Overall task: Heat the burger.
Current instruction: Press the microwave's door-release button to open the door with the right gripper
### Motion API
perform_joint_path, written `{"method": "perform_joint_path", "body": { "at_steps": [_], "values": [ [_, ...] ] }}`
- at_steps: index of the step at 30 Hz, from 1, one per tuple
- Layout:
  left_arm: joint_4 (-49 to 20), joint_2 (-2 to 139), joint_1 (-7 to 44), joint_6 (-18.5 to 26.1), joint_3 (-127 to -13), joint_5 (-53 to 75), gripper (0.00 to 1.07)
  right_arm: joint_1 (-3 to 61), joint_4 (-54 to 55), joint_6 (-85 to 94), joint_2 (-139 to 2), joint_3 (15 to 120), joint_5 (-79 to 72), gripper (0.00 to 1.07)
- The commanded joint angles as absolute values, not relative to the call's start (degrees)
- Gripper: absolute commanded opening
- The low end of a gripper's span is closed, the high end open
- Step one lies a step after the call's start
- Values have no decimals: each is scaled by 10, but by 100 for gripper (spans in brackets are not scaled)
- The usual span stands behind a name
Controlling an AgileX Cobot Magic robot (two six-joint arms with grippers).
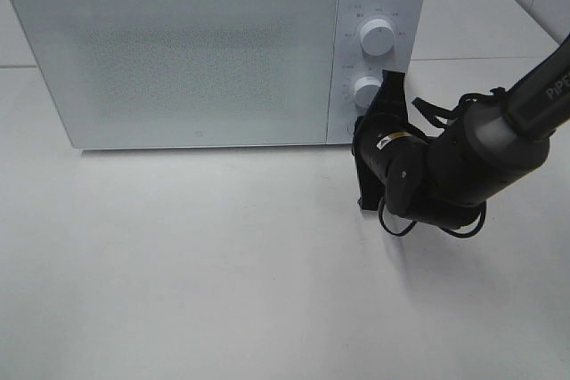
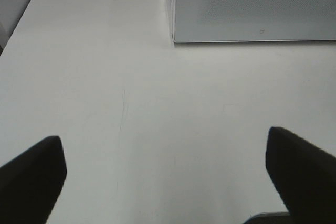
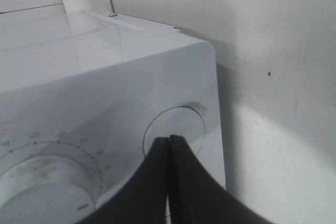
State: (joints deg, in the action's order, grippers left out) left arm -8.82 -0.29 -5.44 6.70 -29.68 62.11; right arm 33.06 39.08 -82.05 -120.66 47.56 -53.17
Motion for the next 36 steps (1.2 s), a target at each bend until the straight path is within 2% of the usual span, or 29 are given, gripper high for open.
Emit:
{"method": "perform_joint_path", "body": {
  "at_steps": [1, 21, 36],
  "values": [
    [-89, -8, -56, 64, -296, 615, 98, 327, 386, -811, -1215, 486, -524, 0],
    [-89, -7, -56, 64, -296, 615, 98, 321, 393, -803, -1235, 528, -532, 0],
    [-89, -7, -56, 64, -296, 615, 98, 320, 417, -764, -1248, 579, -621, 0]
  ]
}}
